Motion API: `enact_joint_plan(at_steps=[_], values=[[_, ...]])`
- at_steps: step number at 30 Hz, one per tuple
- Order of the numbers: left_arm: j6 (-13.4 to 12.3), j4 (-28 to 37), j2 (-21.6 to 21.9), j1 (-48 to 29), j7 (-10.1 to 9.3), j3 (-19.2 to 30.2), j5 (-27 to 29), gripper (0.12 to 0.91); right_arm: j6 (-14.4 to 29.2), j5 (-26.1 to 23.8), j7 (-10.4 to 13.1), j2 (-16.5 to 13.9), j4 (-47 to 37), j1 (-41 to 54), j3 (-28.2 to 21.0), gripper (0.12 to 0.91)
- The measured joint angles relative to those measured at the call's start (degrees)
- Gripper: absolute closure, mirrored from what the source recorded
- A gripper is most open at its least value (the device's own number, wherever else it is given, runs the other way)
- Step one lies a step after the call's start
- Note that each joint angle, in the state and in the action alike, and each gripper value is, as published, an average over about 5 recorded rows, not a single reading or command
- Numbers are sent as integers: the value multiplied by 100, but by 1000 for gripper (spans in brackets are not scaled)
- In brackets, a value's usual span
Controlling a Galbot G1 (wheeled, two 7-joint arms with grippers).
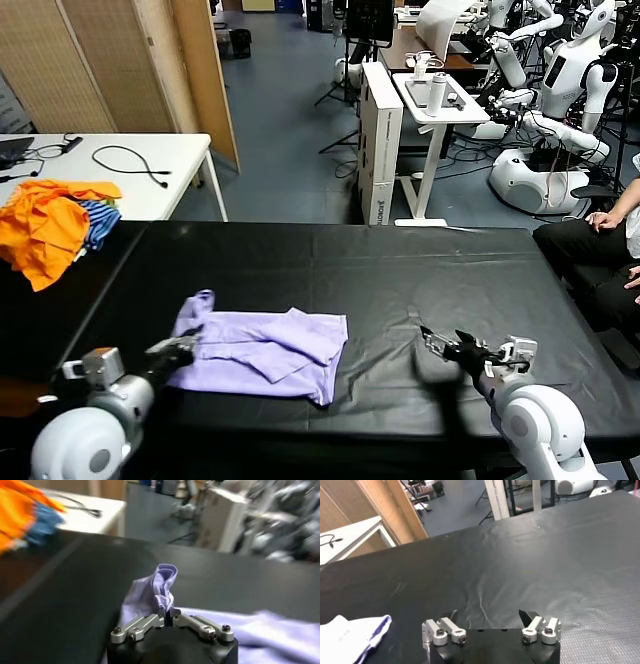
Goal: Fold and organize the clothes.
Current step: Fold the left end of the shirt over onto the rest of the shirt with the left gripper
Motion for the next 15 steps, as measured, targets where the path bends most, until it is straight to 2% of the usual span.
enact_joint_plan(at_steps=[7,15], values=[[-1,-84,-210,-244,-25,510,-130,840,58,-51,-1,49,25,-32,-58,118],[-22,29,-523,-399,31,1047,131,840,123,-36,-34,44,94,-79,-45,118]])
